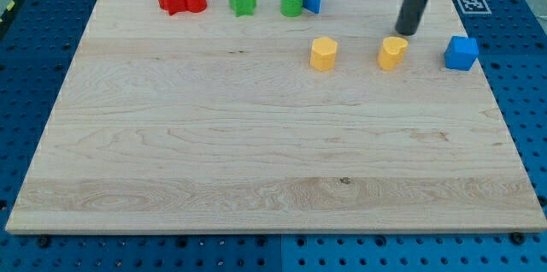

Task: Push the cube slightly to the left

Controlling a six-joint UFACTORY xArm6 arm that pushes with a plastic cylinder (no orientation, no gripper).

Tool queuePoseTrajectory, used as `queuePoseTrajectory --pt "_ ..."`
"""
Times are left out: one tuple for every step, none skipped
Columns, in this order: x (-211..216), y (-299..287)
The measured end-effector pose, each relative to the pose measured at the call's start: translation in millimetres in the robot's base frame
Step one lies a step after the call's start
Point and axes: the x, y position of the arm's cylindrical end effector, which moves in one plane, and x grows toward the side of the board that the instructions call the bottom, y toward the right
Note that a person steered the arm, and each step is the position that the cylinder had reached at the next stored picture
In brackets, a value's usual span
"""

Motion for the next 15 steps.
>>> queuePoseTrajectory --pt "2.1 43.0" --pt "10.1 69.8" --pt "21.6 72.8" --pt "24.8 72.7" --pt "32.7 68.7" --pt "44.7 64.8" --pt "50.5 60.9" --pt "50.5 60.9" --pt "50.5 59.5" --pt "29.9 45.6" --pt "20.1 75.9" --pt "21.8 128.0" --pt "24.3 129.4" --pt "63.9 128.7" --pt "138.0 128.7"
